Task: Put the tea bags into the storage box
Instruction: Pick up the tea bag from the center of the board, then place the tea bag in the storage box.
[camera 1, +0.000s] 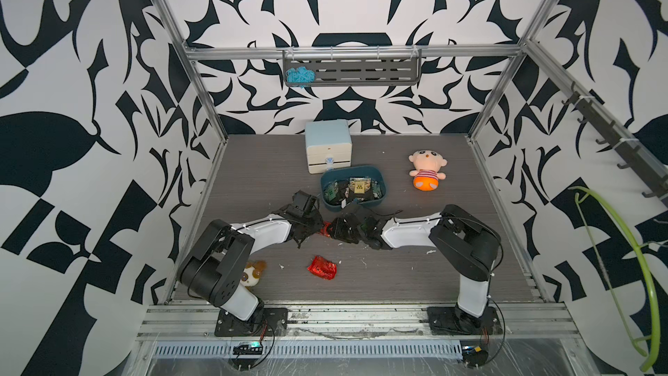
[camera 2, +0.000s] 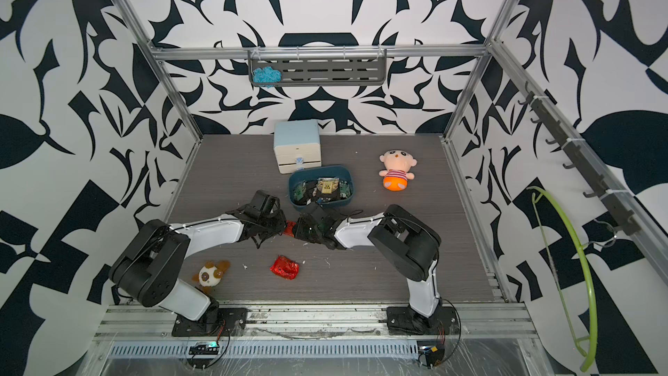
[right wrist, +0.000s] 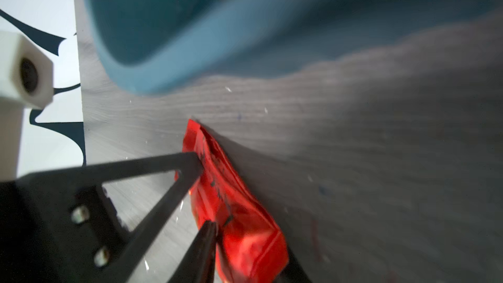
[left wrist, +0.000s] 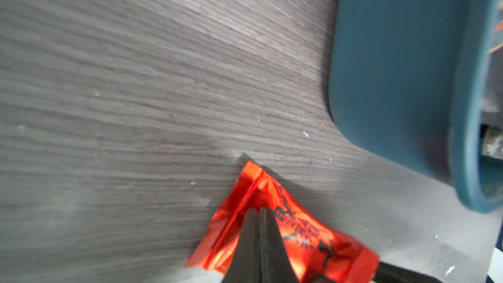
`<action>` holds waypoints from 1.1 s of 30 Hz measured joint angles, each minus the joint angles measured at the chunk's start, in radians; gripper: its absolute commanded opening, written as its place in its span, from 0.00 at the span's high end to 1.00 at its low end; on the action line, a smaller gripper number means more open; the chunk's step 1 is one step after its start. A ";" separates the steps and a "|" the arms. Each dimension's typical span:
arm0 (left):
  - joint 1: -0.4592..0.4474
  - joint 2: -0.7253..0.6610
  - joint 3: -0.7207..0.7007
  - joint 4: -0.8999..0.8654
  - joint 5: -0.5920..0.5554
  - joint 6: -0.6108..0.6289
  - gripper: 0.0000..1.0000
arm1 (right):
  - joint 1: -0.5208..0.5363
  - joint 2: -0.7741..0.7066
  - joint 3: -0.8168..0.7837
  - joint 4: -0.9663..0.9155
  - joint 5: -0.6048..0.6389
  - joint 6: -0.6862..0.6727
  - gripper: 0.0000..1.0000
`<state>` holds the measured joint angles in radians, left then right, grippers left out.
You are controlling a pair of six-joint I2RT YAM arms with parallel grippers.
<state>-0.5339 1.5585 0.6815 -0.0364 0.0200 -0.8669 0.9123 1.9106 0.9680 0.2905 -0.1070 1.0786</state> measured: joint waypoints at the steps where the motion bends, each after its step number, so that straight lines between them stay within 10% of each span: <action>1: 0.001 -0.001 -0.005 0.009 0.002 0.000 1.00 | 0.000 0.007 0.008 0.004 -0.002 0.002 0.93; 8: 0.005 -0.084 -0.034 -0.027 0.019 0.006 0.99 | 0.010 -0.019 0.018 -0.043 0.010 -0.024 1.00; 22: 0.003 -0.655 -0.006 -0.301 -0.024 0.081 0.35 | -0.026 -0.539 0.128 -0.496 0.188 -0.388 1.00; 33: 0.003 -0.676 -0.031 -0.493 0.048 0.074 0.20 | -0.287 -0.233 0.296 -0.533 0.003 -0.448 1.00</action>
<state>-0.5304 0.8825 0.6502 -0.5293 0.0685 -0.7925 0.6250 1.6775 1.2640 -0.2424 -0.1040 0.6308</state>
